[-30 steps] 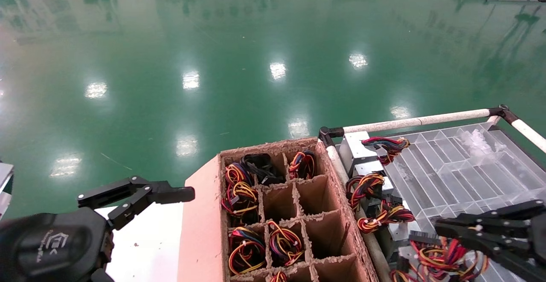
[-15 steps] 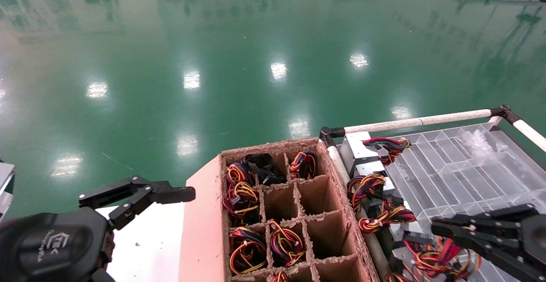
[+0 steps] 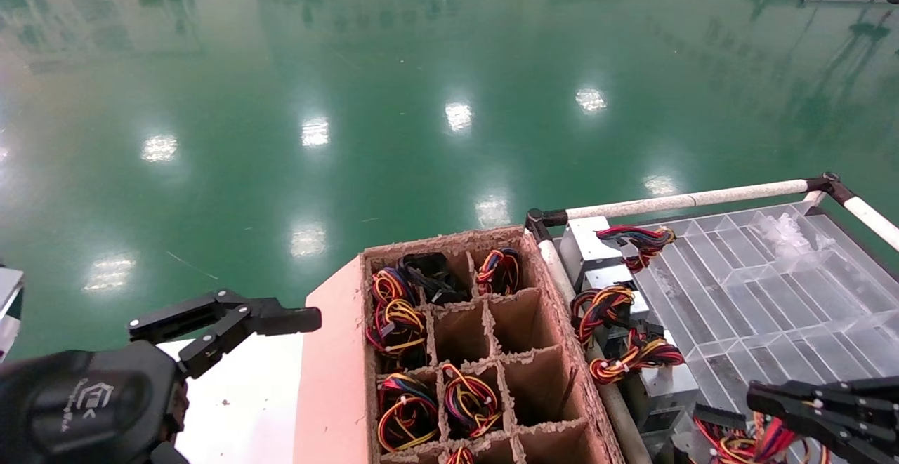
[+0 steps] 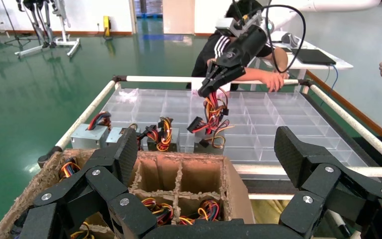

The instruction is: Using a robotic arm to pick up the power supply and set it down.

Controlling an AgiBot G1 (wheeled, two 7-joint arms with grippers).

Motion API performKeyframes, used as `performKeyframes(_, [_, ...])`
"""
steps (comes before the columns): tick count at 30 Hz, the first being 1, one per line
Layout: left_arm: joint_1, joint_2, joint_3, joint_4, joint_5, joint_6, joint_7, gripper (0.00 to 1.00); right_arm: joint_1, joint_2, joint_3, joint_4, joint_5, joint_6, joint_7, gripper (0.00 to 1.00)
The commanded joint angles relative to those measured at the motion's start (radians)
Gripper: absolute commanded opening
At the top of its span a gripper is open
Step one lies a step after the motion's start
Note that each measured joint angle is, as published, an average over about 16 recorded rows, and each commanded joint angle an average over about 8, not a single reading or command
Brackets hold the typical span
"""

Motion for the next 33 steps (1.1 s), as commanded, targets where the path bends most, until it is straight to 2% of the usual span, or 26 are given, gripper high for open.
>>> performKeyframes(1, [0.0,0.0,0.0,0.0,0.0,0.0,0.0,1.0,-0.009,0.0,-0.008,-0.017,0.01,0.001,-0.012,0.56])
performKeyframes(4, [0.0,0.0,0.0,0.0,0.0,0.0,0.0,1.0,-0.011,-0.001,-0.016,-0.036,0.016,0.003,-0.022,0.92])
performKeyframes(5, [0.0,0.0,0.0,0.0,0.0,0.0,0.0,1.0,-0.011,-0.001,-0.018,-0.04,0.017,0.003,-0.024,0.99])
performKeyframes(6, [0.0,0.0,0.0,0.0,0.0,0.0,0.0,1.0,-0.011,-0.001,-0.02,-0.044,0.018,0.003,-0.026,1.0])
performKeyframes(21, [0.0,0.0,0.0,0.0,0.0,0.0,0.0,1.0,-0.011,-0.003,-0.018,-0.037,0.02,0.006,-0.023,1.0])
performKeyframes(33, [0.0,0.0,0.0,0.001,0.0,0.0,0.0,1.0,-0.01,0.009,-0.005,0.024,0.092,0.022,0.036,1.0])
